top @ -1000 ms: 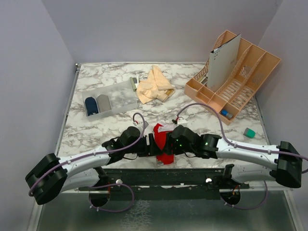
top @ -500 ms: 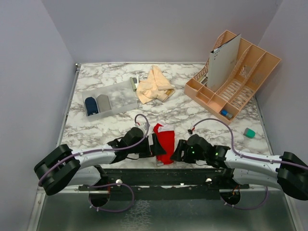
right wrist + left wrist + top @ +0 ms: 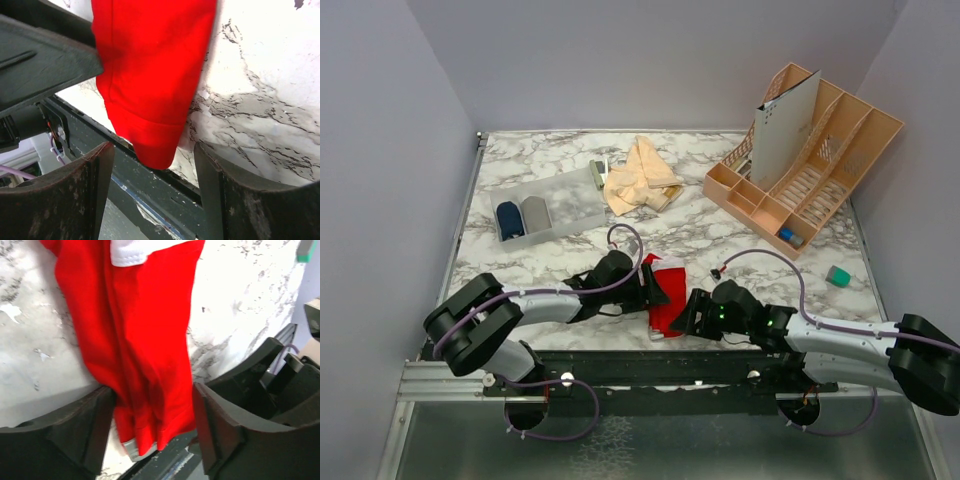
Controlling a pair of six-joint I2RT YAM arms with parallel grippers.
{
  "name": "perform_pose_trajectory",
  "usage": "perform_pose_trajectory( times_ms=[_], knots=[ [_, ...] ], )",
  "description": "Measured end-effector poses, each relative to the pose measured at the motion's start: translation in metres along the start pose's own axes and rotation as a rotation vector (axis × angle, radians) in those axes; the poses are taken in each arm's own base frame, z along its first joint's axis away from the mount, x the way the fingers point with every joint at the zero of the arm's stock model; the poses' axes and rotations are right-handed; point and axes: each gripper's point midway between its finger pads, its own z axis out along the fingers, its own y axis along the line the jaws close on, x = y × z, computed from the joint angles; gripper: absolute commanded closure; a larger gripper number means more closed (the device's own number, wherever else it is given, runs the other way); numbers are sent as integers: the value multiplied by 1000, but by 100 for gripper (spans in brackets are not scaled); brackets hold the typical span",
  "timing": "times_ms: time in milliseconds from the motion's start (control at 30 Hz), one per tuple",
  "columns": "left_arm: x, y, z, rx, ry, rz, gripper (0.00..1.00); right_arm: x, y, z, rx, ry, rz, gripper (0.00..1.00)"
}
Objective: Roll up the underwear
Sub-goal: Roll the underwear to the center of the board.
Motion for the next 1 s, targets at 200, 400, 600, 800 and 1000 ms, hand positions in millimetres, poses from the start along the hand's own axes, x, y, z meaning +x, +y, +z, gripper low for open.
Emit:
perform_pose_trajectory(
  times_ms=[200, 400, 600, 800, 1000],
  knots=[
    [-1, 7, 6, -27, -1, 3, 62, 3, 6, 0, -35, 18, 0, 31],
    [0, 18, 8, -67, -2, 9, 84, 2, 6, 0, -43, 14, 35, 29],
    [0, 21, 8, -77, -1, 28, 85, -7, -2, -3, -82, -19, 118, 29],
    [0, 21, 8, -78, 3, 44, 85, -10, -1, 2, -98, 0, 149, 42],
    [0, 21, 8, -80, 6, 57, 85, -3, 0, 12, -110, 51, 174, 52]
  ],
)
